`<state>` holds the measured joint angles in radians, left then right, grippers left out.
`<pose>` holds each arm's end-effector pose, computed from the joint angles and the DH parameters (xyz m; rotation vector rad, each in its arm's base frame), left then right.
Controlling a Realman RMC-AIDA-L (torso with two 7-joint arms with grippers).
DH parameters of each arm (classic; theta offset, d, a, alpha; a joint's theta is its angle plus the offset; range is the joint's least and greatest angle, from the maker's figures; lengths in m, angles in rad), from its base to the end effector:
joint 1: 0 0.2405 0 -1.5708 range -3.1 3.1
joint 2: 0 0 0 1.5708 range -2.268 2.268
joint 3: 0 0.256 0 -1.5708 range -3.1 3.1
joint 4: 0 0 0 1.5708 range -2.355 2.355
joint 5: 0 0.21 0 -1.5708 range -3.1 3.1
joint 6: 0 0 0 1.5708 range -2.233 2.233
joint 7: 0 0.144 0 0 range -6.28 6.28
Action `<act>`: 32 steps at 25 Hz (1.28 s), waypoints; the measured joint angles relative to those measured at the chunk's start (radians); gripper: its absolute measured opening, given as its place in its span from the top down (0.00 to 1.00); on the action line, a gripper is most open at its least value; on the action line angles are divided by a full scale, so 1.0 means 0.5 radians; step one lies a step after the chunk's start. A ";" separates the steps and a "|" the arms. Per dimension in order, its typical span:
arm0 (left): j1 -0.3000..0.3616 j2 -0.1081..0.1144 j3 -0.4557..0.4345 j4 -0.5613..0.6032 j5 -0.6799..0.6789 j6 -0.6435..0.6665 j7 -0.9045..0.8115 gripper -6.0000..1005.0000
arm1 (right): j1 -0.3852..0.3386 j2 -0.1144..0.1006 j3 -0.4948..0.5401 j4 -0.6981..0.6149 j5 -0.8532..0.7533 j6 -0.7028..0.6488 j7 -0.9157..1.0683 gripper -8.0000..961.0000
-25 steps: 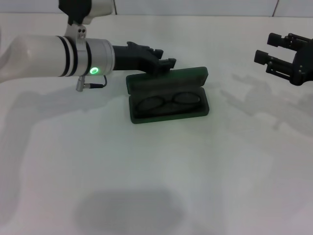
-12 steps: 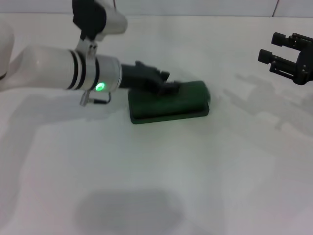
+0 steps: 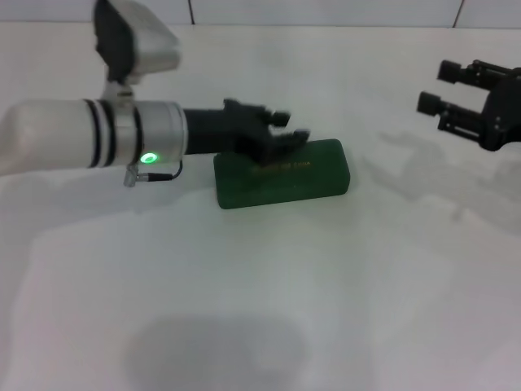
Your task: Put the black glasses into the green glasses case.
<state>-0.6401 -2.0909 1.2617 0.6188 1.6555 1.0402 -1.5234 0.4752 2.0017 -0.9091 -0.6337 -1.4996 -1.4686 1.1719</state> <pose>-0.2037 0.3833 -0.0655 -2.6783 -0.6227 -0.5207 0.2475 0.3514 0.0369 -2.4799 0.3231 0.9227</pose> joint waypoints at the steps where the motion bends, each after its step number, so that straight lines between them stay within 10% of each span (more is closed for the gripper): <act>1: 0.068 0.006 -0.005 0.051 -0.143 0.142 0.114 0.52 | 0.003 -0.007 -0.019 0.000 -0.001 -0.054 -0.009 0.37; 9: 0.455 0.097 -0.191 0.292 -0.587 1.192 0.523 0.49 | 0.068 -0.061 -0.165 0.004 -0.077 -0.431 0.033 0.36; 16: 0.530 0.113 -0.219 -0.014 -0.519 1.367 1.004 0.30 | 0.115 0.045 -0.278 0.009 -0.257 -0.429 -0.213 0.17; 32: 0.580 0.089 -0.223 -0.077 -0.423 1.355 1.123 0.11 | 0.171 0.048 -0.438 0.075 -0.219 -0.155 -0.279 0.10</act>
<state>-0.3501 -2.0466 1.1504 0.5804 1.4439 1.7177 -0.9618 0.5606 2.0259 -1.1281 -0.5960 -1.6088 -1.5461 1.0324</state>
